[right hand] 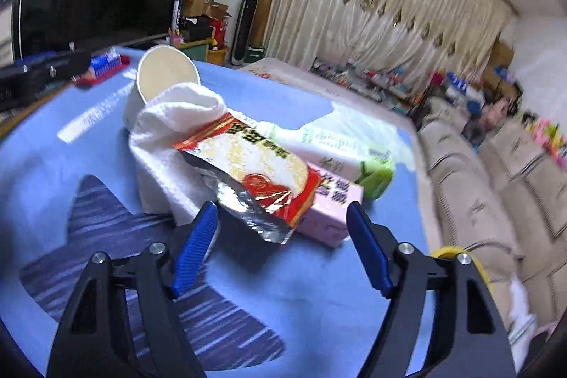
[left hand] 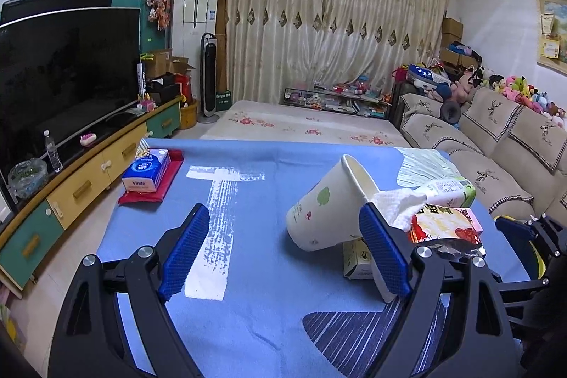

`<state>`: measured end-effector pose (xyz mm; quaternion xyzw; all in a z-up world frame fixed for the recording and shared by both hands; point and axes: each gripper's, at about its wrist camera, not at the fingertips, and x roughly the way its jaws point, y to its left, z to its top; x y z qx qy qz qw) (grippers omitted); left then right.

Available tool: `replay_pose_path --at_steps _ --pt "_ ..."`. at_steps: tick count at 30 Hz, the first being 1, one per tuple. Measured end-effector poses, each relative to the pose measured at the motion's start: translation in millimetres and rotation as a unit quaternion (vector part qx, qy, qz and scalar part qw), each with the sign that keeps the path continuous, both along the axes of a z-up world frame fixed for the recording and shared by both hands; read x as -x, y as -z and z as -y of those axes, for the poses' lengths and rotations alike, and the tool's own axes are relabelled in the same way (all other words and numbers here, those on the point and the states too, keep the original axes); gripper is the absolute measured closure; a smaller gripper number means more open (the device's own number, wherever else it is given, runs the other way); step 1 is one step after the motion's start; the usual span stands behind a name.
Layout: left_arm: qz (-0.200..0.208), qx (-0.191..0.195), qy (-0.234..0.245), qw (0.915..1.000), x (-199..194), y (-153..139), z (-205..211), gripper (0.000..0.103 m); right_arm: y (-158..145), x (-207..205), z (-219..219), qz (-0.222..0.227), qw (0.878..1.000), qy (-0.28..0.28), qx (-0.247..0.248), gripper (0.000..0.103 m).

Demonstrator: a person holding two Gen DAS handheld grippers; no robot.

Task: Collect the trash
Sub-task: 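Grasp the silver-and-red snack bag with the right tool, then carry the snack bag over the bin and open the right tool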

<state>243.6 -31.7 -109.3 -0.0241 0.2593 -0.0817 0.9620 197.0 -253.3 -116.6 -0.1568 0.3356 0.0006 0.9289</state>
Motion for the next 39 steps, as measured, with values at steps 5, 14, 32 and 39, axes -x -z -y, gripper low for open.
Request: replay_pose_path --at_steps 5,14,32,39 --pt "0.000 -0.005 0.002 1.0000 -0.2 1.5 2.3 0.018 9.3 -9.0 -9.7 -0.004 0.998 -0.013 0.065 0.032" --pt "-0.004 -0.005 0.002 1.0000 -2.9 2.6 1.8 0.018 24.2 -21.4 -19.8 -0.006 0.992 -0.032 0.118 0.070" --pt "-0.002 -0.005 0.006 1.0000 -4.1 2.5 0.5 0.018 -23.6 16.3 53.3 0.007 0.992 -0.006 -0.126 0.102" --pt "-0.001 -0.008 0.011 0.9999 -3.3 2.1 2.4 0.018 -29.0 36.5 99.7 0.010 0.978 0.038 -0.207 0.102"
